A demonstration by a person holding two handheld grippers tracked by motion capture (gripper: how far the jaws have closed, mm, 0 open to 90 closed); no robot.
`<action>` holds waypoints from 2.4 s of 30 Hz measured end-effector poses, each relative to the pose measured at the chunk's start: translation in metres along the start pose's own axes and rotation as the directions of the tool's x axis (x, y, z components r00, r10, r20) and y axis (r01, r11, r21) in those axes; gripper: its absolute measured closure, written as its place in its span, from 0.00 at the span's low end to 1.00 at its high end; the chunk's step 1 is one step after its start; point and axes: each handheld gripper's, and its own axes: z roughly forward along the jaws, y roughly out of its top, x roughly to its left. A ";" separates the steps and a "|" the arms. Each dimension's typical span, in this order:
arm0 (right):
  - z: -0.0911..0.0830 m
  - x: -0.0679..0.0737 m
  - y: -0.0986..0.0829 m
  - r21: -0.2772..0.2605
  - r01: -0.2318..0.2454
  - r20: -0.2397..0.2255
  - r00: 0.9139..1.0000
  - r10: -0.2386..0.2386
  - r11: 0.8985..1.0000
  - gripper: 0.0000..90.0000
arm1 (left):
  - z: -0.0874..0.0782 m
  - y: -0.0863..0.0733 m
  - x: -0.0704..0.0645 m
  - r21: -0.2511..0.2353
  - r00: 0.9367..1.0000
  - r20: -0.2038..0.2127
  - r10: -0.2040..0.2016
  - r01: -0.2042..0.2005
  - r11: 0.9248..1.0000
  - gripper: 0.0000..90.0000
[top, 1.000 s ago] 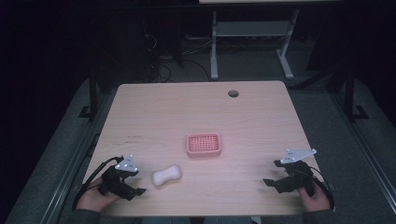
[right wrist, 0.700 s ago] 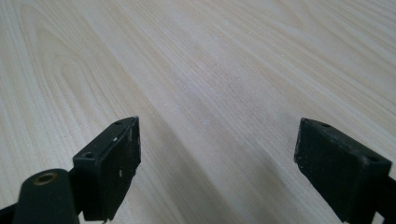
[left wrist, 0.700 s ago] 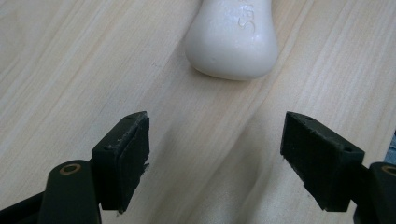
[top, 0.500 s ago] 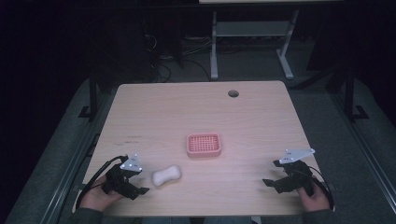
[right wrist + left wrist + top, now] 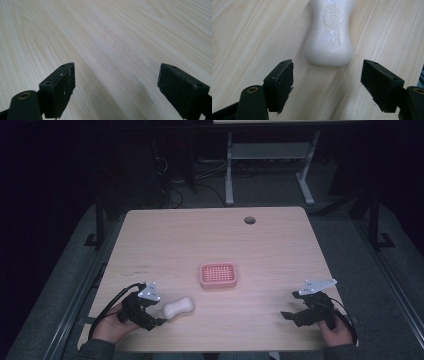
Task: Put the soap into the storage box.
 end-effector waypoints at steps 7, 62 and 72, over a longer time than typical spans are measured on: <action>0.001 0.000 0.001 0.013 0.002 -0.003 1.000 -0.002 1.000 0.16 | 0.001 0.003 0.000 0.004 1.000 0.007 0.008 -0.009 1.000 0.29; -0.002 0.000 -0.001 0.004 -0.002 0.000 1.000 0.002 1.000 0.16 | 0.036 0.047 0.003 0.076 0.998 0.054 0.041 -0.045 0.996 0.39; -0.003 0.000 -0.001 0.001 -0.009 0.002 1.000 0.009 1.000 0.16 | 0.042 0.053 0.003 0.111 0.996 0.067 0.056 -0.063 0.992 0.50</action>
